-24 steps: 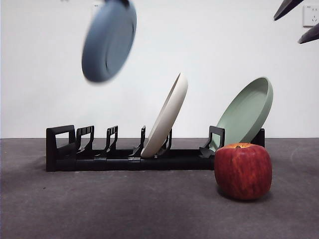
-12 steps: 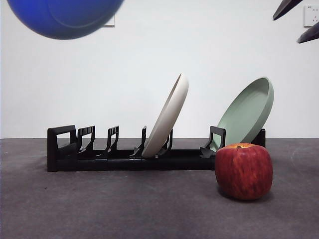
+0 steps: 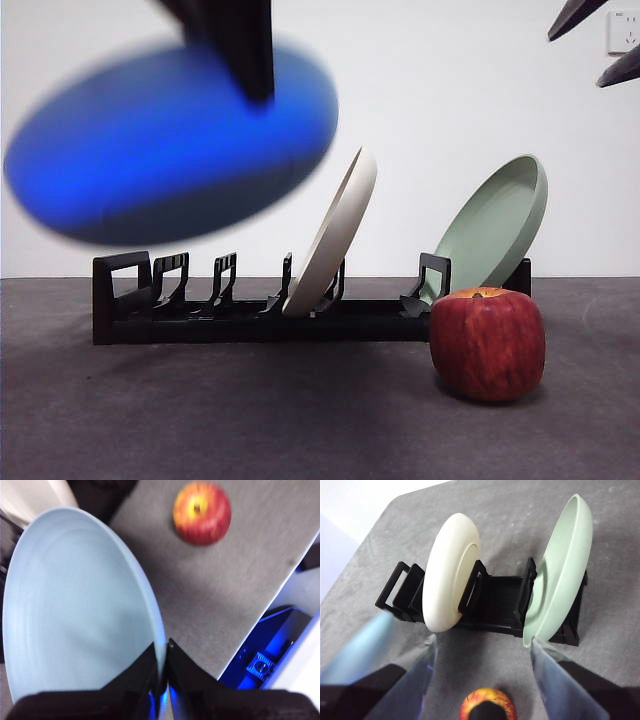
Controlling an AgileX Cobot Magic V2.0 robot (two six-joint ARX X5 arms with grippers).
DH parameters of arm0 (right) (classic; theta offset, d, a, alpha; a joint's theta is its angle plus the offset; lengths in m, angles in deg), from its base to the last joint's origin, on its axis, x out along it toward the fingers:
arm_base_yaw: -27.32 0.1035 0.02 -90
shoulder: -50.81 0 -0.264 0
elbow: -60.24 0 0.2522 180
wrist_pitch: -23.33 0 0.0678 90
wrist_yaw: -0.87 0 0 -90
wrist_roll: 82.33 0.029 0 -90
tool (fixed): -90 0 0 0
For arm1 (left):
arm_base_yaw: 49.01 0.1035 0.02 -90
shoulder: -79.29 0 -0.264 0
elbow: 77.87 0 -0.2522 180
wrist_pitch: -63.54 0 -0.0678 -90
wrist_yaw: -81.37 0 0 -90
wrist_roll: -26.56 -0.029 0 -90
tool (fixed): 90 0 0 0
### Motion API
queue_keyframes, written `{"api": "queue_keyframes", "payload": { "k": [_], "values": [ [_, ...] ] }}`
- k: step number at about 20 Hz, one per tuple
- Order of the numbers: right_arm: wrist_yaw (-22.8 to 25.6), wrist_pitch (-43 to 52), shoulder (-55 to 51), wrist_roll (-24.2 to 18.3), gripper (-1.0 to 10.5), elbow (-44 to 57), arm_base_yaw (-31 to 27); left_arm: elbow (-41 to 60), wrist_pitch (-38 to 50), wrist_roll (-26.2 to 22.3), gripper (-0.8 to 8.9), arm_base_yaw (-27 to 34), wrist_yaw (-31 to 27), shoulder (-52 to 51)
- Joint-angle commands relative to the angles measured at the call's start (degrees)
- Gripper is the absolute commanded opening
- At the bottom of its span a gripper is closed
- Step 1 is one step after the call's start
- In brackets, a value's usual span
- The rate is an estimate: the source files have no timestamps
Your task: Take the blue plate from the plate rack,put the plate on the table,take the apple from the table,put the apple in the plate
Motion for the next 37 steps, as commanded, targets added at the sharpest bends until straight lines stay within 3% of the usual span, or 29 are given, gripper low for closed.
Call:
{"api": "queue_keyframes", "payload": {
  "k": [1, 7, 11, 14, 15, 19, 22, 24, 31, 34, 37],
  "values": [
    [0.17, -0.57, 0.11, -0.46, 3.2, -0.13, 0.09, 3.41, 3.52, 0.04, -0.08, -0.09, -0.48, 3.26],
    [0.15, -1.20, 0.11, -0.46, 3.2, -0.13, 0.09, 4.17, 7.93, -5.35, -0.08, -0.11, 2.78, 16.46],
    [0.13, -2.08, 0.11, -0.48, 3.2, -0.13, 0.09, 4.17, 9.68, -5.70, 0.13, -0.22, 7.56, 20.52],
    [0.09, -3.50, 0.11, -1.22, 3.2, -0.13, 0.11, 4.11, 9.79, -5.49, 4.28, -0.44, 8.09, 20.48],
    [-0.11, -3.87, 0.11, -1.36, 3.2, -0.13, 0.11, 3.89, 9.46, -5.46, 5.03, -0.02, 8.02, 20.48],
    [-0.20, -5.35, 0.11, -3.72, 3.2, -0.15, 1.22, 1.38, 7.37, -3.56, 5.03, 0.31, 5.81, 19.41],
    [0.28, -6.03, 0.13, -3.91, 4.7, -0.15, 4.09, -4.24, 4.79, -3.74, 5.03, 0.39, -0.66, 15.47],
    [1.09, -6.05, 0.13, -3.91, 5.1, -0.15, 7.06, -9.75, 3.21, -4.35, 5.03, 1.16, -3.78, 11.69],
    [20.02, -8.70, 5.53, -5.46, 5.7, -0.72, 22.99, -34.86, -4.02, -7.72, 5.03, 8.15, -8.09, 0.76],
    [26.10, -8.61, 11.47, -5.95, 5.7, -0.74, 27.91, -42.25, -4.46, -8.61, 5.03, 11.87, -8.00, -3.32],
    [28.81, -8.13, 18.75, -6.27, 5.7, -0.74, 30.12, -44.22, -4.55, -8.57, 5.03, 13.97, -8.00, -8.07]
  ]
}}
